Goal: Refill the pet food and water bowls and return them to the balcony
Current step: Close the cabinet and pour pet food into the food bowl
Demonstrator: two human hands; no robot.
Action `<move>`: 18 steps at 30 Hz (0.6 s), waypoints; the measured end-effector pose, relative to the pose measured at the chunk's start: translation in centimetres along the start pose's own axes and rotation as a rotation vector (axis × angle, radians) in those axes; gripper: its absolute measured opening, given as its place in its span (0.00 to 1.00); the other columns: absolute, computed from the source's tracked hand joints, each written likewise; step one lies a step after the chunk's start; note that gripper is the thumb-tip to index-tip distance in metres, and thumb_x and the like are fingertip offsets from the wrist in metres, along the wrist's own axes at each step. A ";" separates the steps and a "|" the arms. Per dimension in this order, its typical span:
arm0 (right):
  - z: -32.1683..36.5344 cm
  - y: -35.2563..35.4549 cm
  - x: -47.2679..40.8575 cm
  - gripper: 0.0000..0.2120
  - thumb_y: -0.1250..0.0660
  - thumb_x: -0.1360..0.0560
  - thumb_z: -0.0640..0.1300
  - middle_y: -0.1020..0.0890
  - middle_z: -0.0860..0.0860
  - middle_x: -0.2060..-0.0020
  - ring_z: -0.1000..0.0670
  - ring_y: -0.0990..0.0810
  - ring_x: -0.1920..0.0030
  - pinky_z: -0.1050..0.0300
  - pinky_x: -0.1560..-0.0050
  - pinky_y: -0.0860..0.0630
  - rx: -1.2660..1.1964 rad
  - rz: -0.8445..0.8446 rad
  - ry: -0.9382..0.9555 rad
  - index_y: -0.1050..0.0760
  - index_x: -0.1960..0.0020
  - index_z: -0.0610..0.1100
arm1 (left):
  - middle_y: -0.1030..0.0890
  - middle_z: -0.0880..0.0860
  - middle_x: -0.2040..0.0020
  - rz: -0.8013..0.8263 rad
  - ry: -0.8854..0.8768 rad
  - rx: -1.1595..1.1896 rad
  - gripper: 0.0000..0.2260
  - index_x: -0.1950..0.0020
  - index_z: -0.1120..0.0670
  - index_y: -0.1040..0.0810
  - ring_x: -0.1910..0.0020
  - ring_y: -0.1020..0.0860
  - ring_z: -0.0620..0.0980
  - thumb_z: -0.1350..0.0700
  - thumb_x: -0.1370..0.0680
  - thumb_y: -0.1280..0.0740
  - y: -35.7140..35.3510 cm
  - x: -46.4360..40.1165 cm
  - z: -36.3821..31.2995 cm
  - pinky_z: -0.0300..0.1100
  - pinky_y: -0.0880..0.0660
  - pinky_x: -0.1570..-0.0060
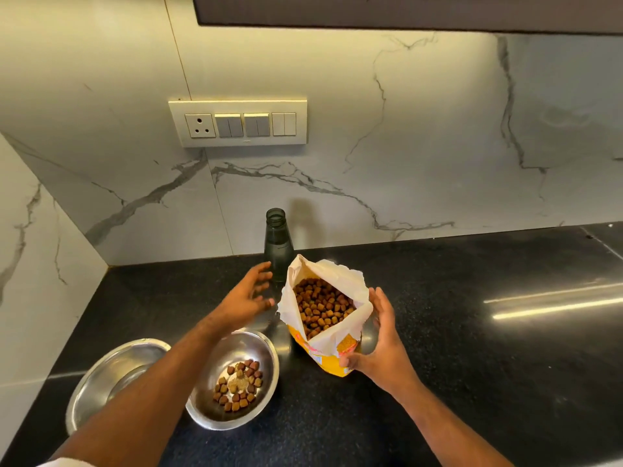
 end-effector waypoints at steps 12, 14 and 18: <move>12.6 1.6 -2.6 0.50 0.42 0.29 0.80 0.51 0.58 0.16 0.52 0.48 0.17 0.40 0.21 0.38 0.386 -0.071 0.349 0.55 0.17 0.59 | 0.33 0.52 0.22 -0.563 -0.245 -0.111 0.26 0.21 0.49 0.38 0.25 0.32 0.52 0.52 0.18 0.33 4.7 7.4 -7.9 0.49 0.31 0.31; 15.1 1.2 -2.7 0.50 0.42 0.28 0.79 0.52 0.57 0.16 0.53 0.52 0.17 0.43 0.19 0.42 0.467 -0.078 0.437 0.54 0.16 0.55 | 0.34 0.52 0.21 -0.619 -0.290 -0.184 0.28 0.21 0.49 0.38 0.25 0.32 0.52 0.50 0.18 0.32 5.9 9.5 -9.8 0.50 0.31 0.31; 20.9 0.0 -2.0 0.50 0.44 0.27 0.78 0.53 0.53 0.15 0.51 0.54 0.16 0.46 0.19 0.45 0.575 -0.132 0.601 0.52 0.16 0.51 | 0.35 0.52 0.21 -0.775 -0.376 -0.339 0.32 0.21 0.46 0.40 0.24 0.33 0.53 0.41 0.21 0.33 7.9 14.5 -13.6 0.50 0.32 0.32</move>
Point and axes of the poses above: each hand's wrist, its own x-axis away from the middle knuckle, its own y-axis out of the back of the hand, z = x × y, the point moved 4 cm from there along -x, towards the middle knuckle
